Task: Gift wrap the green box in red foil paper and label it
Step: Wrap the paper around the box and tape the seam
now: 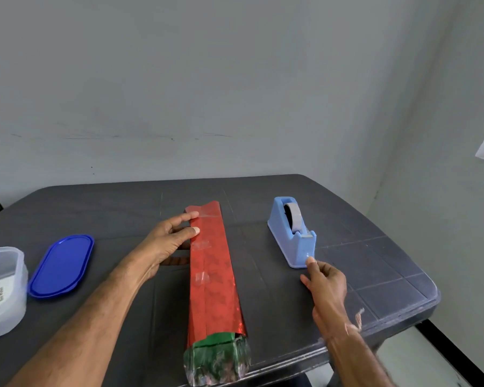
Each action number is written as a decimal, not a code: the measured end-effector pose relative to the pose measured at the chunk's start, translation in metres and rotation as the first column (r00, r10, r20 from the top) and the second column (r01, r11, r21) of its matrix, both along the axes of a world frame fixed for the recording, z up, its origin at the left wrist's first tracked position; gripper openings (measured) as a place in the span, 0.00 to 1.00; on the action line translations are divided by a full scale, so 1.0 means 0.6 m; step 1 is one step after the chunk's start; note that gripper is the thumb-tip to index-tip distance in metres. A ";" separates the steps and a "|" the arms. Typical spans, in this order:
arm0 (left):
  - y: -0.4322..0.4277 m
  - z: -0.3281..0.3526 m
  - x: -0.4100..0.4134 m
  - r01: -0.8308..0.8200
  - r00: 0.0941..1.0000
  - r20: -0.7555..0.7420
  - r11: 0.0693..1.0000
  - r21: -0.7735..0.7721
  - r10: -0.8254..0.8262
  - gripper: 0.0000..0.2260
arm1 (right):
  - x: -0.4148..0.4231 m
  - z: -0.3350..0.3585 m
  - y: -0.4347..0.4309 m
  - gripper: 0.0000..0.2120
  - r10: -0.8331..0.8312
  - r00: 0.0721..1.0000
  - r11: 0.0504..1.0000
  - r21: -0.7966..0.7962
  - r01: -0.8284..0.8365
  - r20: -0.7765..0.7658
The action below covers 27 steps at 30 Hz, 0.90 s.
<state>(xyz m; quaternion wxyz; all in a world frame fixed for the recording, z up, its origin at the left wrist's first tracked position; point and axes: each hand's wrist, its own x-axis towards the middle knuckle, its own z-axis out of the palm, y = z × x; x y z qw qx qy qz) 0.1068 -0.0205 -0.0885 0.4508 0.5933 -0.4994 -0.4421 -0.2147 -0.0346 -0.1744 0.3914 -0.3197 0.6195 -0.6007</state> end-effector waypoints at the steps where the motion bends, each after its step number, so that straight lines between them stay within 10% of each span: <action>1: 0.001 0.002 0.002 -0.001 1.000 -0.005 1.000 -0.006 0.001 0.18 | 0.013 0.010 0.014 0.11 0.048 0.999 0.998 -0.033 -0.049 -0.011; 6: 0.006 0.009 0.001 0.013 1.000 -0.029 1.000 0.015 -0.012 0.17 | 0.076 0.124 0.032 0.13 0.509 0.832 0.832 -0.121 -0.541 -0.221; 15: 0.001 0.004 0.012 0.034 0.996 -0.090 0.998 0.058 -0.028 0.18 | 0.219 0.267 -0.086 0.11 0.756 0.109 0.424 0.356 -0.832 -0.645; 27: -0.003 0.003 0.013 0.059 0.995 -0.084 0.998 0.018 -0.058 0.15 | 0.280 0.272 -0.128 0.17 0.762 -0.088 0.396 0.570 -0.720 -0.641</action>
